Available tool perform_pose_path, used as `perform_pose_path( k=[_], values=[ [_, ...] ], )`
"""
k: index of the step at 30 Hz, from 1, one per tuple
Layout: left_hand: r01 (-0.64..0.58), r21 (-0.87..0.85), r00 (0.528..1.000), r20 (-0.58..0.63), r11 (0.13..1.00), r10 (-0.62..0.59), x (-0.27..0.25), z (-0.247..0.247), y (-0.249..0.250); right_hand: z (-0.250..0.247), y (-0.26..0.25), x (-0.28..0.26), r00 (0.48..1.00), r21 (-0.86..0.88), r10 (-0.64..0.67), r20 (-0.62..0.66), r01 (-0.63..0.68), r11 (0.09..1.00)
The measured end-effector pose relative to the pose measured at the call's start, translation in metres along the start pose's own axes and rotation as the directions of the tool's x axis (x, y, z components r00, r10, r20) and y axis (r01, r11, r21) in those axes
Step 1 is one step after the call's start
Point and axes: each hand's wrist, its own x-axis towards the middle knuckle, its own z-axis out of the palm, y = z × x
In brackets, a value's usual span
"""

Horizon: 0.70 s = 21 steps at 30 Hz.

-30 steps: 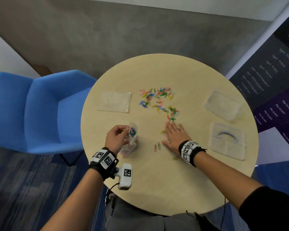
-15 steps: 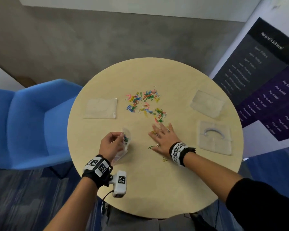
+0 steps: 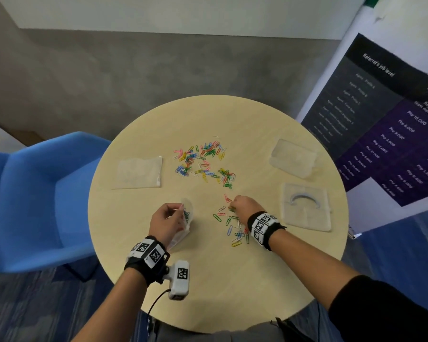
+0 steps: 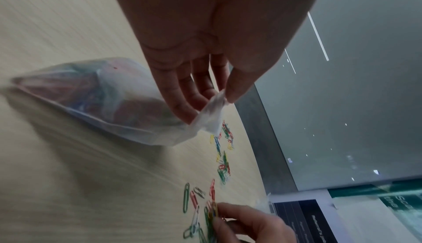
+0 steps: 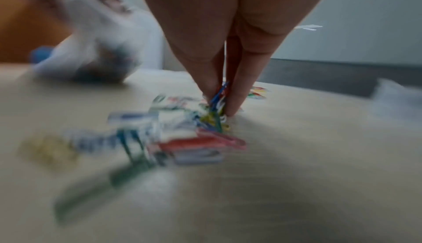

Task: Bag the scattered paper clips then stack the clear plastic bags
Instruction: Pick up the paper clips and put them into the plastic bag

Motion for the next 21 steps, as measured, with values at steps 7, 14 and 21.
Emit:
perform_pose_path(
  k=[7,14,21],
  values=[
    [-0.021,0.030,0.999,0.047,0.999,0.020,0.000,0.033,0.013,0.000,0.008,-0.018,0.788,0.941,0.517,0.334,-0.248,-0.229],
    [-0.029,0.076,0.995,0.095,0.997,0.022,0.000,0.055,0.016,-0.042,-0.047,-0.019,0.924,0.839,0.221,0.313,-0.160,-0.520],
    [-0.074,0.141,0.989,0.135,0.987,0.055,-0.002,0.054,0.019,-0.044,-0.065,-0.009,0.936,0.799,0.343,0.080,-0.266,0.539]
  ],
)
